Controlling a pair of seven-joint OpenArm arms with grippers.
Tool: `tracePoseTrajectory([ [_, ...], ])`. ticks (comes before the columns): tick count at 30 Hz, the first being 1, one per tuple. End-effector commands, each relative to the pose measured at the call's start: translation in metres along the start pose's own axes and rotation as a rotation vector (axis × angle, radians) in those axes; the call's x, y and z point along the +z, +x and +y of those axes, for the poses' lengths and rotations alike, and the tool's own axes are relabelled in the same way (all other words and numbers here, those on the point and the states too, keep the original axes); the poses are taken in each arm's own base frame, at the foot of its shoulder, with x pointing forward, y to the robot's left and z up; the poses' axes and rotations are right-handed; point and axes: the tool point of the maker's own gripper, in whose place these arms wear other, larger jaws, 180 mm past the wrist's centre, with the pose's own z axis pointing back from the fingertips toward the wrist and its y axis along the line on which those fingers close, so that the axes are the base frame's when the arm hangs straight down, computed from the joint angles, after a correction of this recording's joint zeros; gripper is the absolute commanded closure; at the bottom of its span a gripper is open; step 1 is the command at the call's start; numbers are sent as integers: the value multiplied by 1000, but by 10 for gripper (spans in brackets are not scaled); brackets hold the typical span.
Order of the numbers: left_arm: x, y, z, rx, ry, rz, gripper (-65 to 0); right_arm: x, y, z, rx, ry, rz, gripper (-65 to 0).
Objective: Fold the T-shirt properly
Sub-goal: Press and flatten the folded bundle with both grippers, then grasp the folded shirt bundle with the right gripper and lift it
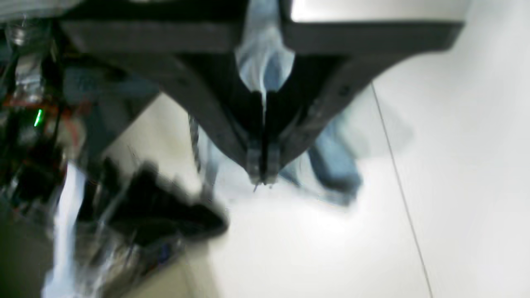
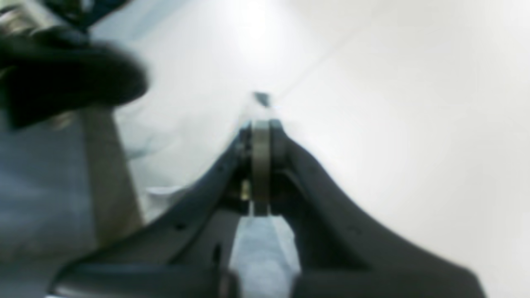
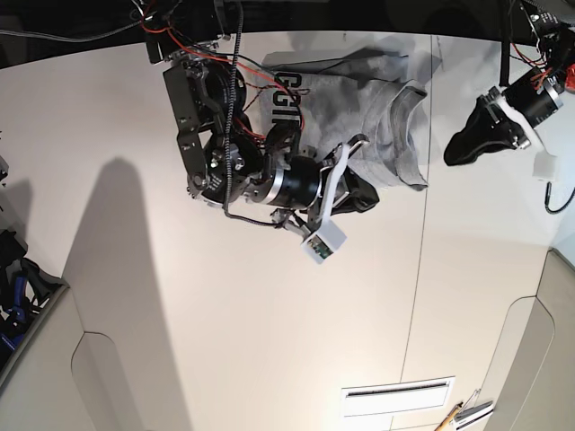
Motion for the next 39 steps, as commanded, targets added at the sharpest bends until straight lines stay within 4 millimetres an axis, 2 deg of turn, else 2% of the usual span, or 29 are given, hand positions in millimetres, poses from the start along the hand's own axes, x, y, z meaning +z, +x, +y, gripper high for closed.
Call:
tracePoseTrajectory([
  [1, 3, 8, -11, -33, -27, -27, 0, 4, 22, -5, 29, -21, -59, 0],
  [5, -1, -6, -29, -49, -61, 13, 0, 18, 27, -37, 29, -114, -68, 0],
  [9, -20, -25, -50, -46, -145, 84, 0, 28, 21, -55, 34, -154, -50, 0],
  [14, -41, -51, -80, -34, -262, 174, 0, 18, -3, -64, -16, -145, 4, 0],
  [17, -51, -66, -82, -58, -253, 230, 0, 6, -28, -69, -82, -128, 52, 0],
  [21, -58, -82, -61, -142, -129, 299, 0, -7, -70, -72, -168, -107, 153, 0],
  [26, -56, -84, -15, -274, 85, 329, 0, -2, -93, -61, -240, -32, 250, 0],
  [28, -57, -76, 2, -298, 167, 303, 0, 4, -95, -52, -264, 19, 279, 0],
  [31, -62, -60, 17, -333, 237, 250, 0, 11, -97, -38, -291, 91, 307, 0],
  [39, -89, -9, 30, -355, 245, 133, 0, 20, -117, -5, -327, 149, 292, 0],
])
